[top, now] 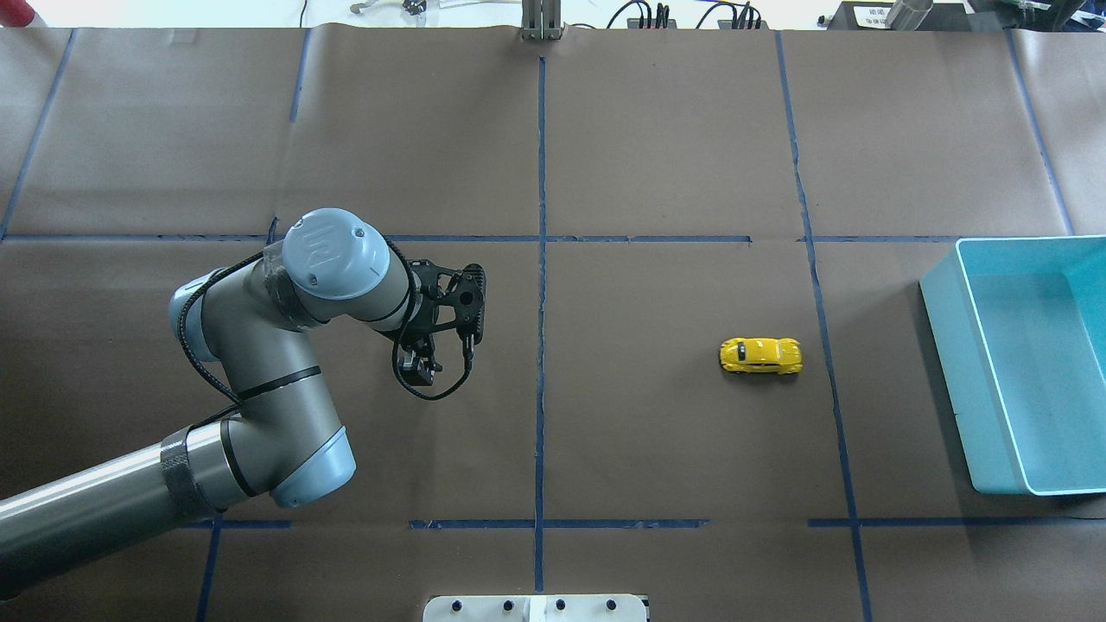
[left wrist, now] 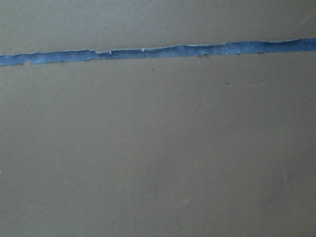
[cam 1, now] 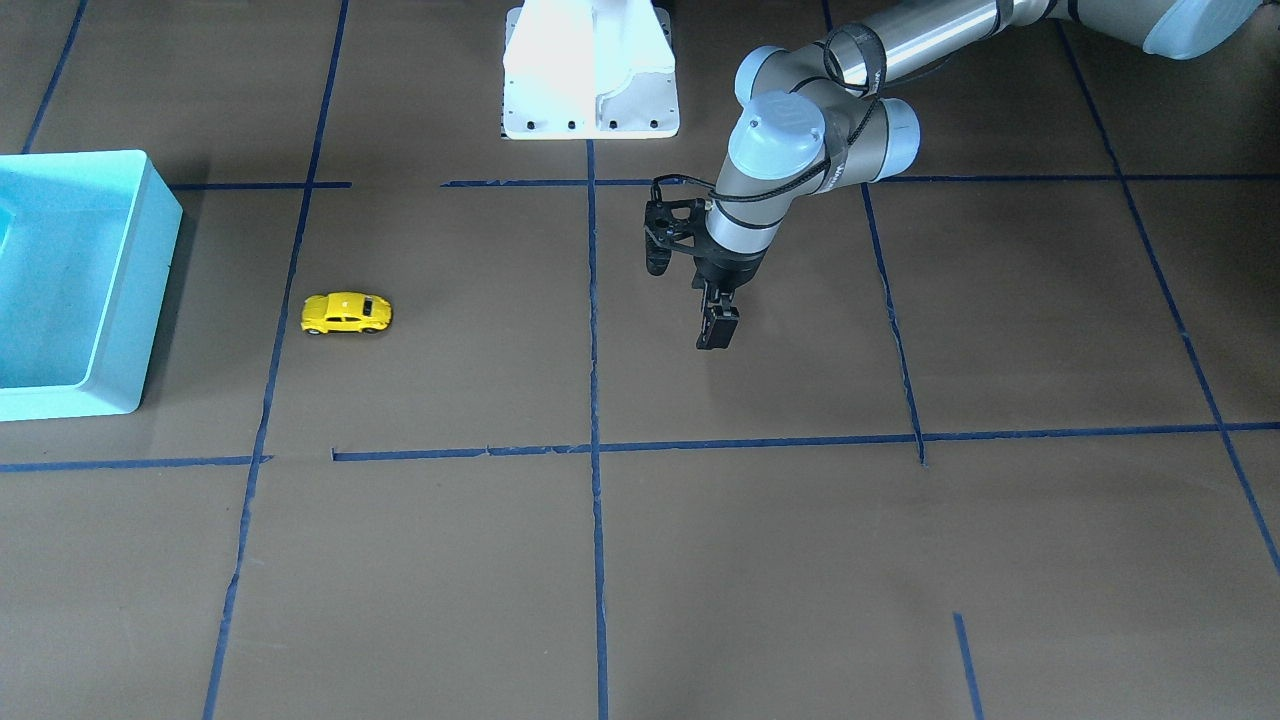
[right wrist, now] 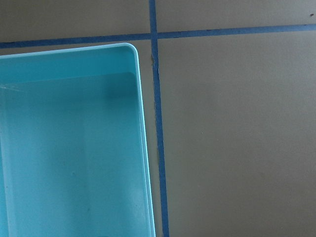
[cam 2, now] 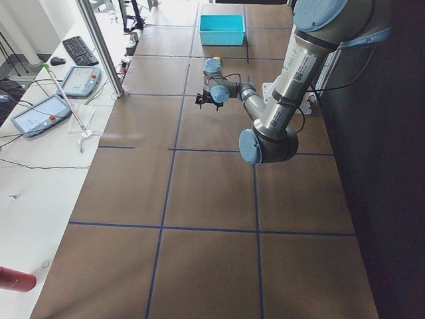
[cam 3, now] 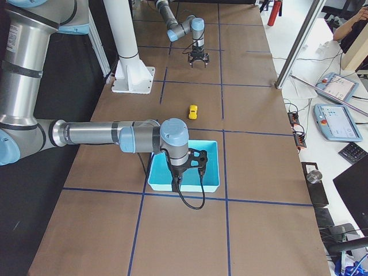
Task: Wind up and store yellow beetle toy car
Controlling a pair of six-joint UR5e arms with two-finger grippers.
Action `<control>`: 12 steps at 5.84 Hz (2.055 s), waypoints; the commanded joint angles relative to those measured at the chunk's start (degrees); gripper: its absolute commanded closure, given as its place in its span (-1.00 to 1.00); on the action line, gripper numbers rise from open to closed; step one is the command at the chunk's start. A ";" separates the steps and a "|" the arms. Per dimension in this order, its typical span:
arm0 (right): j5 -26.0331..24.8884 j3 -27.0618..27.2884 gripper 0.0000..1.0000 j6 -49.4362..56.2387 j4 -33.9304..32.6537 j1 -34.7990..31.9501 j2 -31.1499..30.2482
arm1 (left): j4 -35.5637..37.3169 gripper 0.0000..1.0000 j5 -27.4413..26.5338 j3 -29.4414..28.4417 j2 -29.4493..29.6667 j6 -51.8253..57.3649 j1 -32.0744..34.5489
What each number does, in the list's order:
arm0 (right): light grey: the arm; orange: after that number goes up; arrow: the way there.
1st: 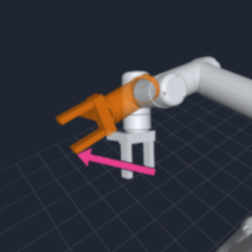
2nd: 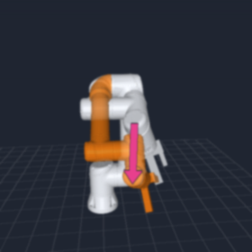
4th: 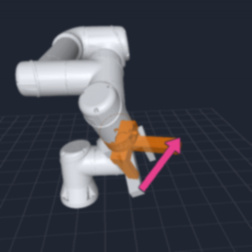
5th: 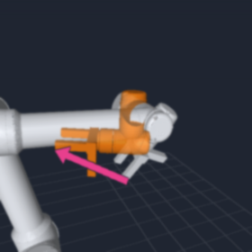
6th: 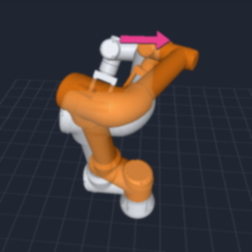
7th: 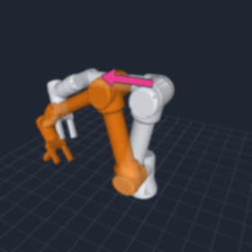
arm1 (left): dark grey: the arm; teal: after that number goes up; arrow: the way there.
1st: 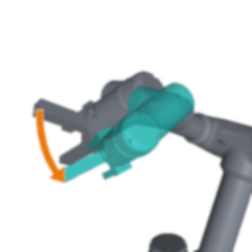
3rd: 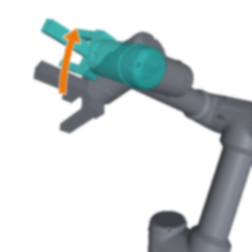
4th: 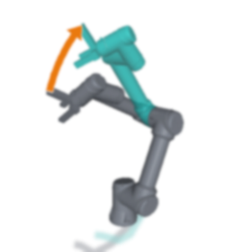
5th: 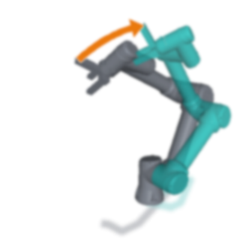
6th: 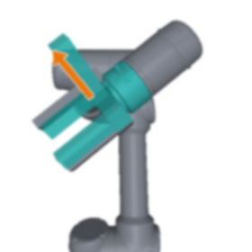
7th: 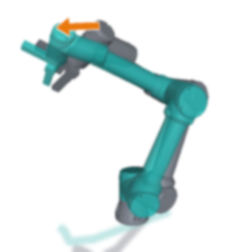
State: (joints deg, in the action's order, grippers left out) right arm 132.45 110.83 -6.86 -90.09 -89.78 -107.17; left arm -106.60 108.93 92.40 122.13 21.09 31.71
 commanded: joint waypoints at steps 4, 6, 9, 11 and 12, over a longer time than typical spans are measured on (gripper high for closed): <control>0.09 0.00 -1.00 0.00 0.00 -0.04 -0.06 | 5.94 -1.00 13.75 10.49 -13.53 -0.17 16.95; 0.09 0.17 -1.00 0.09 0.00 0.04 0.03 | 6.14 -1.00 17.00 12.54 -22.07 -2.44 27.47; 3.33 1.50 -1.00 0.26 6.46 0.83 0.03 | 6.14 -1.00 19.31 10.98 -33.08 -4.31 41.46; 2.65 1.58 -1.00 4.56 10.54 8.86 4.21 | 6.14 -1.00 19.31 9.64 -36.85 -4.39 46.50; -0.32 1.58 -1.00 4.48 10.37 15.18 9.38 | 6.23 -1.00 19.66 9.56 -38.53 -4.39 48.34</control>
State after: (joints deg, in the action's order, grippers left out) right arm 134.32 112.46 -2.80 -80.06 -80.38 -102.27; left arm -100.43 128.34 102.12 85.36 16.71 78.21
